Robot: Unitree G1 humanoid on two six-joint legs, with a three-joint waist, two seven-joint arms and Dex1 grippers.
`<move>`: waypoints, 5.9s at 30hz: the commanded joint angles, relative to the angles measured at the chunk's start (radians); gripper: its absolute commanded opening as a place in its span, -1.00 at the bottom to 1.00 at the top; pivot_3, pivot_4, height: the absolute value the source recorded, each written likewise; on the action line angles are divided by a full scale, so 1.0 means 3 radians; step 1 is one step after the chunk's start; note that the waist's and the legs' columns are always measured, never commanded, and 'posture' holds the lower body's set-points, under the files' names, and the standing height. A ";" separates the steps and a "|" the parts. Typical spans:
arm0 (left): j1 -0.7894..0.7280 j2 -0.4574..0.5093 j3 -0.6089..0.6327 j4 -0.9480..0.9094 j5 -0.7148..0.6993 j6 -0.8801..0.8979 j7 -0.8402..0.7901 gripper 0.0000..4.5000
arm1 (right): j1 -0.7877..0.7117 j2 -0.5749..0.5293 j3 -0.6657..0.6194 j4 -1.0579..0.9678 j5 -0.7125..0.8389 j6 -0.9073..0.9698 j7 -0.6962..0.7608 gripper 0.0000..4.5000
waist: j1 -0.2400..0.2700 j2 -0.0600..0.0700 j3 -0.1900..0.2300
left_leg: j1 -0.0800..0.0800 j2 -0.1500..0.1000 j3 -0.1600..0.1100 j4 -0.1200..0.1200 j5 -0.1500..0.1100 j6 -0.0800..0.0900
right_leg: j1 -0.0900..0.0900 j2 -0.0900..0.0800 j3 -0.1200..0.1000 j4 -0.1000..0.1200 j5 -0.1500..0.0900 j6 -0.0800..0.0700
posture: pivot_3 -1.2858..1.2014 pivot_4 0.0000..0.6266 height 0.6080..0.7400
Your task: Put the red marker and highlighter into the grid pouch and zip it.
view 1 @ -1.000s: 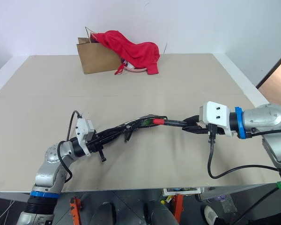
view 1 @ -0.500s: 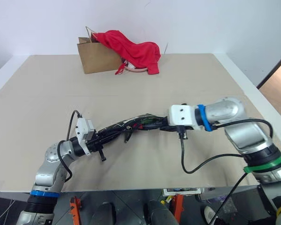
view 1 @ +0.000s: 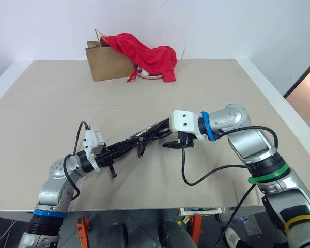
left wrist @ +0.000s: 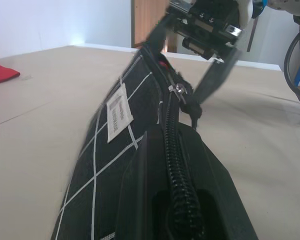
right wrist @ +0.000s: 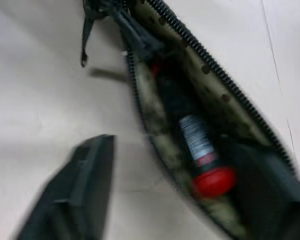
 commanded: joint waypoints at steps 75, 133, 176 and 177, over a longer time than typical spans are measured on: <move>-0.0187 -0.0171 0.0133 -0.0012 -0.0031 0.0194 0.0506 -1.00 | 0.0496 0.0699 -0.0873 -0.0362 0.1361 0.1535 -0.1497 -0.94 | -0.0006 -0.0006 -0.0003 | -0.0010 0.0004 -0.0008 0.0000 0.0007 0.0000 | -0.0006 0.0005 -0.0009 -0.0002 0.0002 0.0006 | 0.03 -0.52 1.00; -0.0232 -0.0222 0.0135 0.0015 -0.0021 0.0154 0.0556 -1.00 | 0.0355 0.1147 -0.0653 -0.0151 0.1430 0.1511 -0.1518 -0.91 | -0.0007 -0.0007 -0.0003 | -0.0011 0.0004 -0.0008 -0.0005 0.0006 0.0001 | -0.0007 0.0006 -0.0010 -0.0004 0.0000 0.0005 | 0.03 -0.52 1.00; -0.1076 -0.0179 -0.0203 0.1167 0.0204 -0.0487 -0.0757 -0.84 | 0.2274 -0.1076 -0.2437 -0.0737 0.1865 0.0960 -0.0276 0.51 | 0.0027 -0.0008 -0.0001 | -0.0016 -0.0005 -0.0014 -0.0004 0.0004 0.0004 | -0.0001 0.0001 -0.0017 -0.0019 -0.0002 0.0016 | 0.03 -0.52 1.00; -0.1098 -0.0193 -0.0234 0.1262 0.0226 -0.0523 -0.0846 -0.67 | 0.2325 -0.1054 -0.2486 -0.0781 0.1882 0.0980 -0.0326 0.52 | 0.0014 -0.0008 -0.0001 | -0.0013 -0.0005 -0.0010 -0.0004 0.0004 0.0004 | 0.0000 0.0000 -0.0011 -0.0019 -0.0002 0.0016 | 0.03 -0.52 1.00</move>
